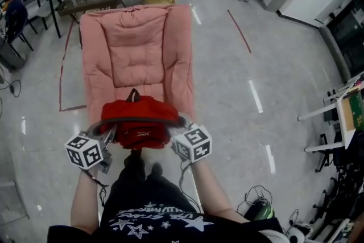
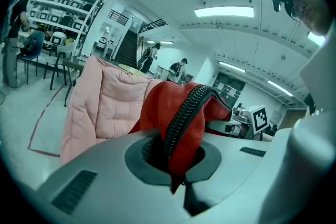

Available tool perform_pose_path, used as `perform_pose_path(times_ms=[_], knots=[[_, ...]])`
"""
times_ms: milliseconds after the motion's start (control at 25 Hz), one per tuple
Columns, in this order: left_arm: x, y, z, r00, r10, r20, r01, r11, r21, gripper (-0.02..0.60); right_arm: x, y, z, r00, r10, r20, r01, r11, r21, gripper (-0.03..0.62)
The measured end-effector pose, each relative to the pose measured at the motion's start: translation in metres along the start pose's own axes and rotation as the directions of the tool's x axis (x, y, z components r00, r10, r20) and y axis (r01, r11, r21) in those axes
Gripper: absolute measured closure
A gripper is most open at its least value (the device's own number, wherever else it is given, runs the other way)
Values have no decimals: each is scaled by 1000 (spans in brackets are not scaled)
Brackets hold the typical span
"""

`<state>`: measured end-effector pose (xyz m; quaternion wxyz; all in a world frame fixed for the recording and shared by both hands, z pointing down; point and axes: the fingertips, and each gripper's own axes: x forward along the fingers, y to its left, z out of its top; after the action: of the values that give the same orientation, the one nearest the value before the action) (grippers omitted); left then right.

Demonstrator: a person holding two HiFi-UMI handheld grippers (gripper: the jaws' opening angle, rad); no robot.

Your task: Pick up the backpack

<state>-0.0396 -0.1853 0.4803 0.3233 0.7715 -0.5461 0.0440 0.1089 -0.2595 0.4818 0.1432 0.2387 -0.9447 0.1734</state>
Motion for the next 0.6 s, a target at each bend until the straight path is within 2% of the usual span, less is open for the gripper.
perform_pose_path(times_ms=[200,400,600], knots=[[-9,-22,-15,997,-36,-63,35,999,-19,574,-28,10,-17,999,5,-37,-3,999,35,586],[-16,-32,-20,995,-71,-74,68,997,-37,574,-41,18,-19,999,-30,-36,33,997,69,587],[-47,-25,-24,988,-140,-66,139,990,-30,574,-41,50,-17,995,-97,-26,99,994,43,586]])
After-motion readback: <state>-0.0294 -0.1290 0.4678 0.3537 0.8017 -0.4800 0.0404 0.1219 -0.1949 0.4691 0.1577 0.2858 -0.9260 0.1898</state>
